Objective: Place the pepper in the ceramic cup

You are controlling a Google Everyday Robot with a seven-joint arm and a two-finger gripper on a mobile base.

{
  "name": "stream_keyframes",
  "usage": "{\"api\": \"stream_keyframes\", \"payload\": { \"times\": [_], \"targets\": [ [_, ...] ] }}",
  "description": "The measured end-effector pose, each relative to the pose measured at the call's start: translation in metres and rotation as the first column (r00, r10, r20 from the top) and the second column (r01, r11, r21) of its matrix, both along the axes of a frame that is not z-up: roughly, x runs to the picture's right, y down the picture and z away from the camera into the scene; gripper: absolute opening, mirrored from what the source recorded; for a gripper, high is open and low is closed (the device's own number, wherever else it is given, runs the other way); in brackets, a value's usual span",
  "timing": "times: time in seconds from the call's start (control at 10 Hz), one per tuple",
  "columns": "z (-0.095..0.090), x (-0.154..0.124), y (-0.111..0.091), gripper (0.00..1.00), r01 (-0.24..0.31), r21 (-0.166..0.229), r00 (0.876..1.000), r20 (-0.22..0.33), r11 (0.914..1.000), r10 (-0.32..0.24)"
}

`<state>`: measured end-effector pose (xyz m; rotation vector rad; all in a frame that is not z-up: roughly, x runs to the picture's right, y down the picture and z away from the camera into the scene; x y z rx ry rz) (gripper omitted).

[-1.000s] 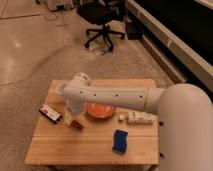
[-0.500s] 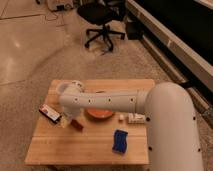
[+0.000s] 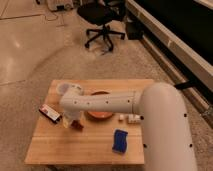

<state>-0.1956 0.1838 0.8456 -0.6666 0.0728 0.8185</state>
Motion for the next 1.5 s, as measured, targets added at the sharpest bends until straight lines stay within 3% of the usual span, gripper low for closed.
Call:
{"api": "stream_keyframes", "payload": {
  "times": [0.4, 0.7, 1.1, 1.5],
  "targets": [
    [-0.002, 0.007, 0.000, 0.03, -0.020, 0.013, 0.999, -0.034, 0.9997, 0.020],
    [-0.020, -0.001, -0.026, 0.00, -0.073, 0.020, 0.997, -0.002, 0.9971, 0.073],
    [-0.046, -0.029, -0.106, 0.00, -0.153, 0.053, 0.984, 0.102, 0.9869, 0.147],
    [-0.054, -0.057, -0.170, 0.00, -0.194, 0.088, 0.964, 0.199, 0.9769, 0.174]
  ]
}}
